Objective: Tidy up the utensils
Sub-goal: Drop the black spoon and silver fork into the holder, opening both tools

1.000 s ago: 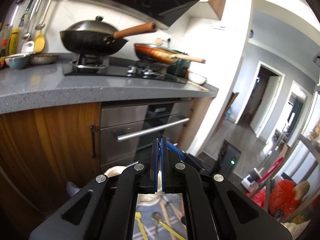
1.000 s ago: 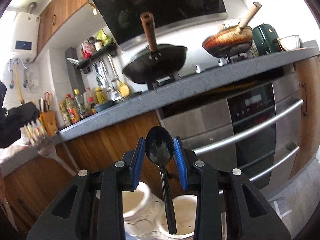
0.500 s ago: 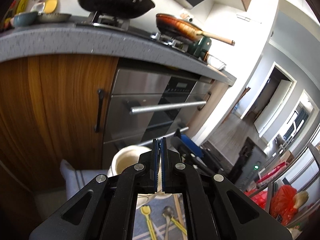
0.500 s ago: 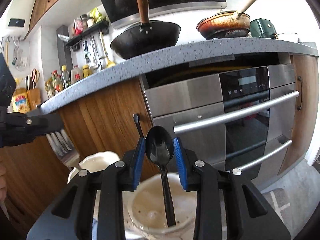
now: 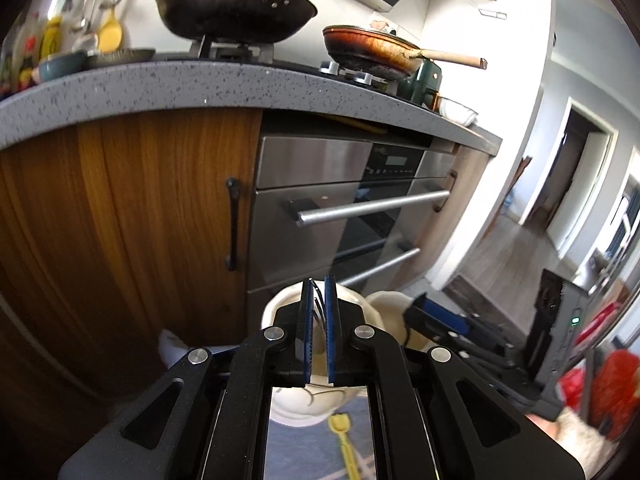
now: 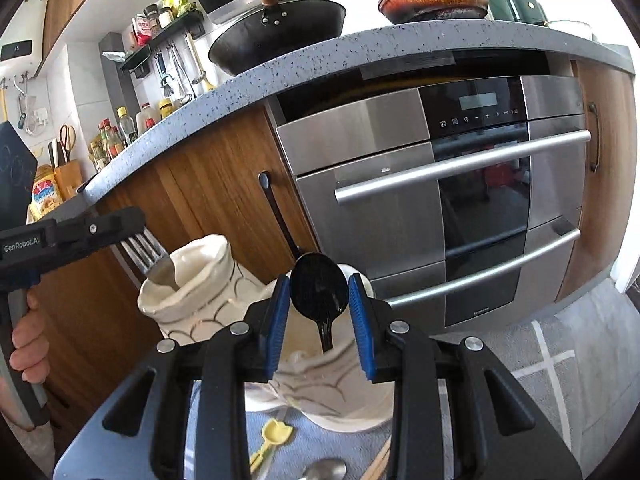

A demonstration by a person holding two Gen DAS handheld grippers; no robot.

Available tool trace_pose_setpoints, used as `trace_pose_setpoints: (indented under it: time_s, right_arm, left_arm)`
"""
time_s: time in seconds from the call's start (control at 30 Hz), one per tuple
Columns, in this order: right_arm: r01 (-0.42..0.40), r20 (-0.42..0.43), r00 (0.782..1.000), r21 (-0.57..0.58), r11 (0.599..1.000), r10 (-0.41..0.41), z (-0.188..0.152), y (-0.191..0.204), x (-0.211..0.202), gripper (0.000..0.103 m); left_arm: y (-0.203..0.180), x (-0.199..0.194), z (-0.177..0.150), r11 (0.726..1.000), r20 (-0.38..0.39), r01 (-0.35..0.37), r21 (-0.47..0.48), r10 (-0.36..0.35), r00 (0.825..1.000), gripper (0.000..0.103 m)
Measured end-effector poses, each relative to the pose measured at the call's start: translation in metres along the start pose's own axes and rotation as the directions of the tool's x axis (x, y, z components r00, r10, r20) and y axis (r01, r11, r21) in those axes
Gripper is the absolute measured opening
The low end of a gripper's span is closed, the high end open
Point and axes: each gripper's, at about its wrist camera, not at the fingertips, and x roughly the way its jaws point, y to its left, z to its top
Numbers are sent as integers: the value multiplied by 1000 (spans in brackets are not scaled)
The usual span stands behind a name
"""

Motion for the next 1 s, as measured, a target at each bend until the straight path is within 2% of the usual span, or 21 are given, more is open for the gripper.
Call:
trace_pose_setpoints:
  time_s: [0.17,0.23,0.37,0.43,0.53,0.57,0.6,0.67,0.77,0.83,0.93,1.0]
  right_arm:
    - [13,0,1000,-45,999,-13,-2,6,-4,30]
    - [21,4,1000,-76,997,-21,-4,11,-5,30]
    - [30,17,999,-114,993,-28,-3,17,-9,30]
    - [33,19,999,-123,992,-31,-3,18,-10,30]
    - [43,22,999,-126,991,-41,-2,18,-11,31]
    - [41,24,999,-121,992,-38,-2,17,-12,33]
    - [40,25,999,-117,992,-37,-2,16,-13,40]
    - [40,30,999,-108,993,-37,-1,15,-15,47]
    - [48,34,998,-104,993,-45,1,13,-19,48]
    - [52,38,998,-96,994,-49,2,13,-24,54]
    - [62,40,997,-90,994,-58,3,13,-35,60]
    - [69,44,997,-84,994,-65,4,15,-44,68]
  left_arm:
    - [-2,1,-1,997,22,-67,34,66,998,9]
    - [-2,3,-1,996,24,-82,38,81,996,21]
    - [-3,5,-2,992,39,-114,49,112,993,29]
    - [-3,5,-2,992,39,-118,45,116,992,40]
    - [-3,6,-2,990,46,-131,48,129,991,49]
    - [-3,6,-3,990,47,-130,46,128,991,51]
    - [-3,6,-3,991,47,-128,44,126,991,57]
    - [-5,5,-3,991,51,-127,44,125,991,61]
    - [-9,3,-4,989,59,-138,52,135,989,63]
    - [-11,0,-6,989,64,-141,53,138,988,71]
    - [-15,-9,-10,989,72,-142,52,138,988,77]
    - [-19,-19,-13,988,80,-144,53,139,987,79]
